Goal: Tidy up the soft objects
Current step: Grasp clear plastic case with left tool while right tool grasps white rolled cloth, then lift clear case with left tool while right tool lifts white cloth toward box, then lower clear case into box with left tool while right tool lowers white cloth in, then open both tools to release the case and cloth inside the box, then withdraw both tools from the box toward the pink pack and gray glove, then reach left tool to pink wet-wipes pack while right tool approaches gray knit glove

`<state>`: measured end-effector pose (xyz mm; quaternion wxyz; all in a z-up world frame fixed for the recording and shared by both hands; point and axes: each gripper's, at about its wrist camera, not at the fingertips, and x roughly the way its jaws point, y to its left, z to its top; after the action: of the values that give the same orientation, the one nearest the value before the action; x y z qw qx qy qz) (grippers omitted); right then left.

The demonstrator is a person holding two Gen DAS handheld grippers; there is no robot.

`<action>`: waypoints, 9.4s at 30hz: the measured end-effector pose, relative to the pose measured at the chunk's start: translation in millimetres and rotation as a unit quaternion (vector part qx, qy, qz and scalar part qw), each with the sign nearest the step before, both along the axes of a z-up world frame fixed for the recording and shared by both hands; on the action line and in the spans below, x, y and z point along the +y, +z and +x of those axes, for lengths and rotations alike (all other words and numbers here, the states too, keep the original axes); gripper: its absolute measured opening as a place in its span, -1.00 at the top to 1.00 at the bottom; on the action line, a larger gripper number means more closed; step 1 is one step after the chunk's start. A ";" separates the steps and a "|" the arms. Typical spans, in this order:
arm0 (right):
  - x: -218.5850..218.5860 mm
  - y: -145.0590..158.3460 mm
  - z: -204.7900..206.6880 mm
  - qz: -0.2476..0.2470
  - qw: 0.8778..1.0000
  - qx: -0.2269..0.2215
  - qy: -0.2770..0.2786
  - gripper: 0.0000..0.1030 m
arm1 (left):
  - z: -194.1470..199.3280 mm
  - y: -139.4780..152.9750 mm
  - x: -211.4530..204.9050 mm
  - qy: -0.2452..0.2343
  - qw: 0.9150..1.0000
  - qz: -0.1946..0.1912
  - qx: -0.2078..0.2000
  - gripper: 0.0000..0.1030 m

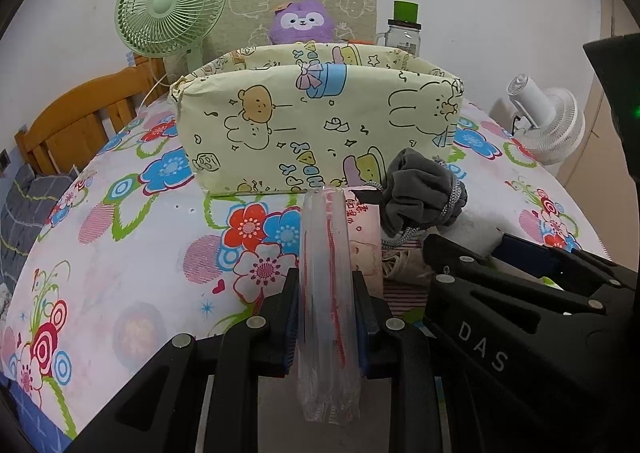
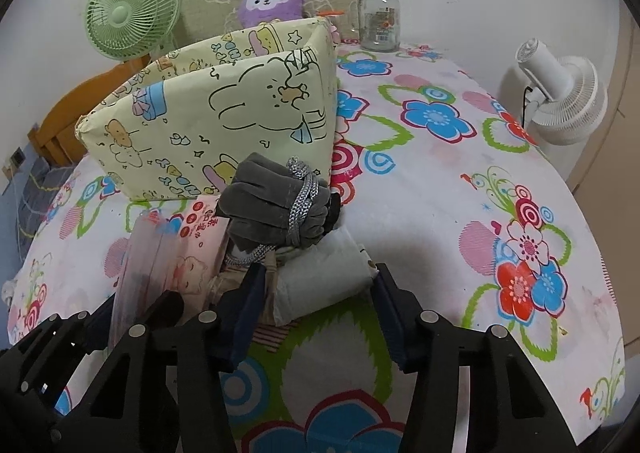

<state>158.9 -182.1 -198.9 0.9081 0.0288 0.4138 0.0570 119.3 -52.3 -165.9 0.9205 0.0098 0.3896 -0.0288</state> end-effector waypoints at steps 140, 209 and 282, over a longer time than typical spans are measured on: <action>29.1 106.6 144.5 0.024 0.995 -0.075 0.057 0.28 | 148.5 90.5 11.6 0.006 0.998 0.017 -0.058 -0.32; 4.6 169.6 -44.2 -0.013 0.982 -0.178 0.057 -1.00 | -19.1 150.1 -5.7 -0.024 0.991 -0.003 -0.131 -0.70; 10.6 7.7 42.0 -0.018 0.998 -0.020 0.057 -0.78 | 43.9 1.5 0.5 -0.015 0.999 0.003 0.039 -0.63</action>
<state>201.0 -171.5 -191.2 0.9117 -0.0124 0.3979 0.1022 163.2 -51.8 -164.4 0.9040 0.0178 0.4252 -0.0420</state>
